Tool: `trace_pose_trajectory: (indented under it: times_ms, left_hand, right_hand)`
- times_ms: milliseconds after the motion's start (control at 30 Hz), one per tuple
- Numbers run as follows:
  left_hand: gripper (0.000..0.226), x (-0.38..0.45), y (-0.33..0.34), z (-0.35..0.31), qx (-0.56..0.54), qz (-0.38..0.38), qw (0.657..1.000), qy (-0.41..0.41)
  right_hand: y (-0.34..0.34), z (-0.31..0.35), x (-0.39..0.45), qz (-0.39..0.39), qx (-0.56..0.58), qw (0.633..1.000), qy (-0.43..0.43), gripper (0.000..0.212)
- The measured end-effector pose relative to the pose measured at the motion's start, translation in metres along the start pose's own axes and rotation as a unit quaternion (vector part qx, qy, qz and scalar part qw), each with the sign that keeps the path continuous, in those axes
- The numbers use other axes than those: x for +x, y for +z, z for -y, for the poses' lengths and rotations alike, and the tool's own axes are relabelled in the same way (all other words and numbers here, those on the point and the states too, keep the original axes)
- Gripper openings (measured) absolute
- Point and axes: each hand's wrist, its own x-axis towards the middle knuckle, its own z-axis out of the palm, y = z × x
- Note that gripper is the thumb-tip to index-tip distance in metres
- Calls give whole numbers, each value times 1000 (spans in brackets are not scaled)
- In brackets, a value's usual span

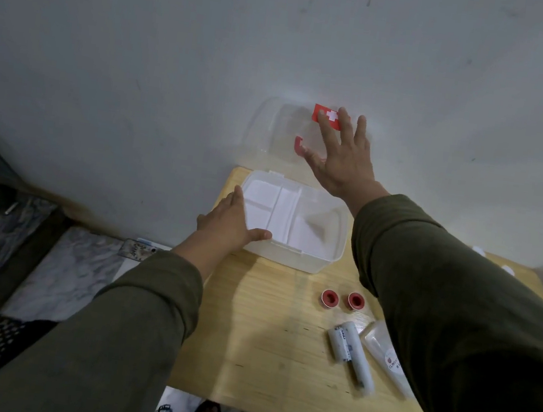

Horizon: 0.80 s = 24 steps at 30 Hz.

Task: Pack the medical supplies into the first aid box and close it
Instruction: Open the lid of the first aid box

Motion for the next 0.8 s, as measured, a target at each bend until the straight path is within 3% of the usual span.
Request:
trace_pose_trajectory:
  times_ms: [467,800]
  left_hand:
    - [113,-2,5,0,-9,-18,1000,0]
    - [113,-13,-1,-21,32,-48,998,35]
  right_hand:
    - [-1,-11,0,19,-2,1000,-17,62]
    - [-13,-14,-31,-38,27,999,11,59]
